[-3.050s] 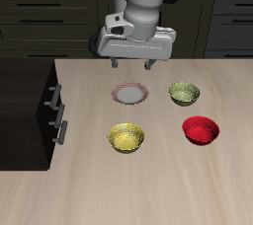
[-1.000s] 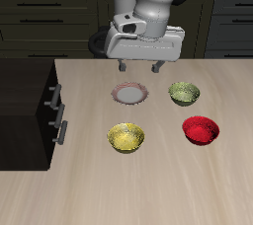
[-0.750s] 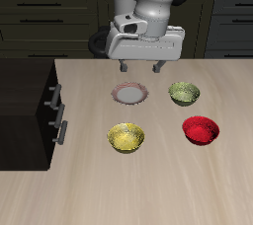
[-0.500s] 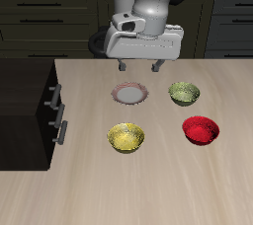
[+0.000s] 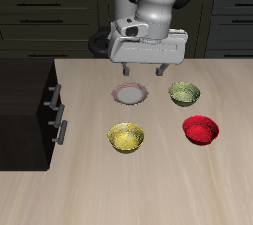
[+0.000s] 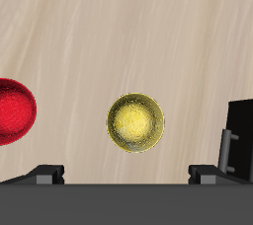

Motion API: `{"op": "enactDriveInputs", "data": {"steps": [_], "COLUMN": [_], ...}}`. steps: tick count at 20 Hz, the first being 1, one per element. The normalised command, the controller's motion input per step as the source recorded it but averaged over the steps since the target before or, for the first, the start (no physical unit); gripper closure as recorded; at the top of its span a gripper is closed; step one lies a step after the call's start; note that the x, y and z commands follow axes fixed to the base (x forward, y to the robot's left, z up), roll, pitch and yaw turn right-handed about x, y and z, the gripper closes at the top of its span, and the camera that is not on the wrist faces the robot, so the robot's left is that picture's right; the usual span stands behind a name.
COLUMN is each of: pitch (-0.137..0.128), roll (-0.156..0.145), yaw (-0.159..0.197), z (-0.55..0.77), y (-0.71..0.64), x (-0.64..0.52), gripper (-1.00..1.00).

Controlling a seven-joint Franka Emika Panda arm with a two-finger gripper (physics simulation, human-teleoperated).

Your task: Place the yellow bowl on top of the wooden cabinet

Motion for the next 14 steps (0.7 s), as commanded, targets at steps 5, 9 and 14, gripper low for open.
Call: {"op": "enactDriveInputs", "data": {"steps": [5,9,14], "pitch": [0.026,0.092,-0.020], "roll": [0.007,0.054,-0.003], "yaw": [-0.041,-0.137,-0.028], "z": [-0.01,0.02,0.09], "y": [0.11,0.22,0.13], "x": [0.08,0.07,0.02], "gripper": [-1.00,-1.00,-1.00]}}
